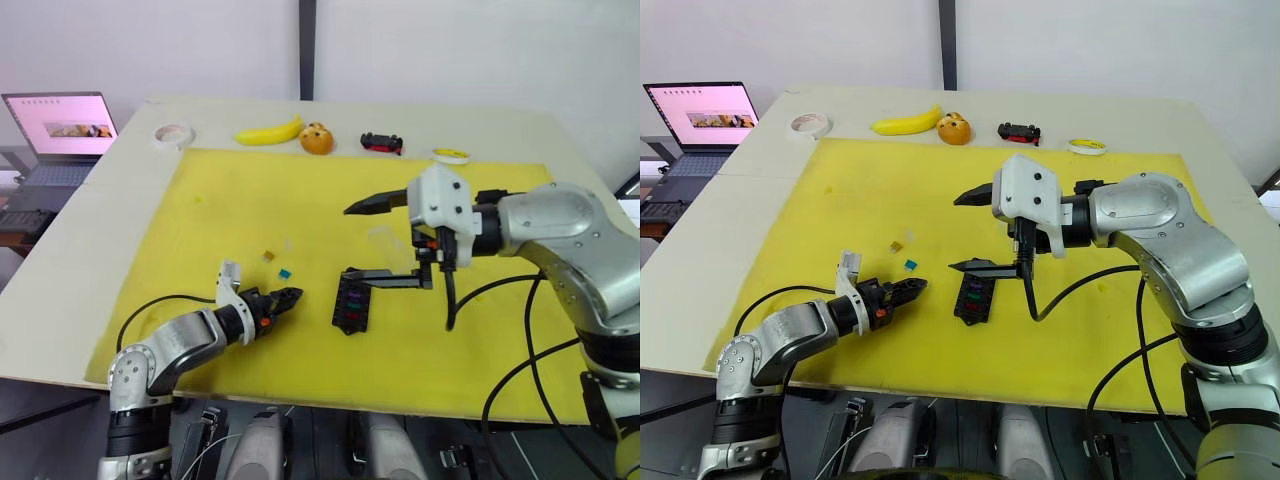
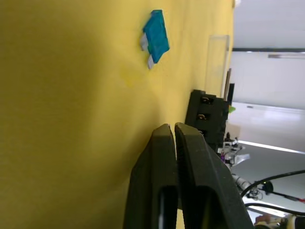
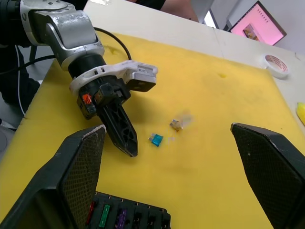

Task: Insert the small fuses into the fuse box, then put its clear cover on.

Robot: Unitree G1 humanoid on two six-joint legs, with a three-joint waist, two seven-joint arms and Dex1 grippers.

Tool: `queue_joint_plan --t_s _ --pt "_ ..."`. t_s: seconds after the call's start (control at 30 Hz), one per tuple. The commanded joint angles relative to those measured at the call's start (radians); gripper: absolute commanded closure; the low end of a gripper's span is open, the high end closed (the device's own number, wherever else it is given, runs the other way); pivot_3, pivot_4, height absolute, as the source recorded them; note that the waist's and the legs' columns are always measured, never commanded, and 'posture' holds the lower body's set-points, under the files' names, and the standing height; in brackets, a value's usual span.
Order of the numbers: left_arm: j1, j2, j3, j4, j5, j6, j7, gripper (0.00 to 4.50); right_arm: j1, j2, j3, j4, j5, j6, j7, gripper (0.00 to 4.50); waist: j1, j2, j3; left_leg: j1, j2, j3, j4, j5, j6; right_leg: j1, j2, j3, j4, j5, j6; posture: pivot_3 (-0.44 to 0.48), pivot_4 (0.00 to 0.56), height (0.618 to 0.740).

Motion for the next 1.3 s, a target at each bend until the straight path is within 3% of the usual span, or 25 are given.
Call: queue_joint_plan --t_s 0.03,0.23,0.43,0.67,0.83,0.97,1.07,1.23,1.3 --pt "0.025 0.019 -0.028 0.054 0.005 0.01 -0.002 4.47 -0.009 0.0 -0.005 -0.026 -0.002 -0.008 -0.006 0.0 0.0 0.0 0.0 0.0 0.0 0.0 0.0 0.0 0.0 0.0 0.0 0.0 0.0 0.0 0.0 0.0 0.15 0.737" --pt "0.031 0.057 -0.03 0.066 0.005 0.02 -0.03 4.47 -0.004 -0.003 -0.009 -0.032 0.001 -0.004 -0.008 0.0 -0.001 0.001 0.0 0.0 0.0 0.0 0.0 0.0 0.0 0.0 0.0 0.0 0.0 0.0 0.0 0.0 0.15 0.737" --pt "0.013 0.174 -0.011 0.02 0.005 0.053 -0.183 4.47 0.001 -0.004 -0.01 -0.033 0.001 -0.007 -0.008 0.0 -0.021 0.0 0.0 0.0 0.002 0.0 -0.001 0.0 0.0 0.0 0.0 0.0 0.0 0.0 0.0 0.0 0.15 0.737" --pt "-0.013 0.421 0.163 0.05 0.005 0.143 -0.527 4.47 0.012 -0.006 -0.012 -0.03 -0.002 -0.018 -0.003 0.0 -0.033 0.0 0.001 0.0 0.004 0.0 -0.003 0.0 0.0 -0.003 0.003 -0.001 0.001 -0.001 -0.002 0.0 0.15 0.737" --pt "0.01 0.677 0.239 0.147 0.01 0.231 -0.727 4.47 0.006 0.003 -0.001 -0.013 -0.011 -0.034 0.005 0.0 -0.03 0.0 0.002 -0.002 0.003 0.001 -0.003 0.0 0.0 -0.004 0.001 -0.001 0.0 -0.002 -0.002 0.0 0.15 0.737" --pt "-0.055 0.791 0.215 0.277 0.162 0.243 -0.853 4.47 -0.01 0.015 0.013 0.011 -0.022 -0.054 0.015 0.0 -0.023 0.0 0.002 -0.002 0.003 0.001 -0.003 0.0 0.0 -0.005 0.0 -0.001 0.0 -0.002 -0.002 0.0 0.15 0.737" --pt "-0.136 0.805 0.148 0.357 0.337 0.237 -0.976 3.56 -0.02 0.023 0.023 0.026 -0.029 -0.066 0.019 0.0 -0.023 0.0 0.002 -0.003 0.002 0.001 -0.003 0.0 0.0 -0.005 0.001 -0.002 -0.001 -0.002 -0.002 0.0 0.15 0.737" --pt "-0.253 0.769 0.038 0.427 0.556 0.24 -1.132 1.01 -0.024 0.026 0.026 0.028 -0.034 -0.068 0.018 0.0 -0.025 0.0 0.002 -0.01 0.002 0.002 -0.003 0.0 0.0 -0.012 0.002 -0.001 0.0 -0.001 -0.002 0.0 0.15 0.737" --pt "-0.282 0.751 0.014 0.442 0.609 0.256 -1.18 1.01 -0.022 0.023 0.023 0.022 -0.033 -0.064 0.014 0.0 -0.025 0.0 0.002 -0.015 0.002 0.002 -0.002 0.0 -0.001 -0.017 0.001 -0.001 0.001 0.0 0.001 0.0 0.15 0.737"
